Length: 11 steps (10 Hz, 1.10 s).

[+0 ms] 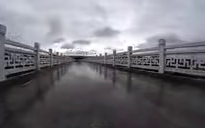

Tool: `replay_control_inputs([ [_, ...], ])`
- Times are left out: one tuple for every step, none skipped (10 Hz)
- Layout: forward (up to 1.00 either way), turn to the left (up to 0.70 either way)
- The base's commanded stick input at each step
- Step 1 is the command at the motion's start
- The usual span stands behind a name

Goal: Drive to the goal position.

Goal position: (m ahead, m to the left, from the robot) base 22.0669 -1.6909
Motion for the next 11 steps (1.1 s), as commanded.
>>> replay_control_inputs([
  [0.54, 0.00],
  [0.54, 0.00],
  [0.54, 0.00],
  [0.54, 0.00],
  [0.54, 0.00],
  [0.54, 0.00],
  [0.54, 0.00],
  [0.54, 0.00],
  [0.54, 0.00],
  [0.52, 0.00],
  [0.52, 0.00],
])
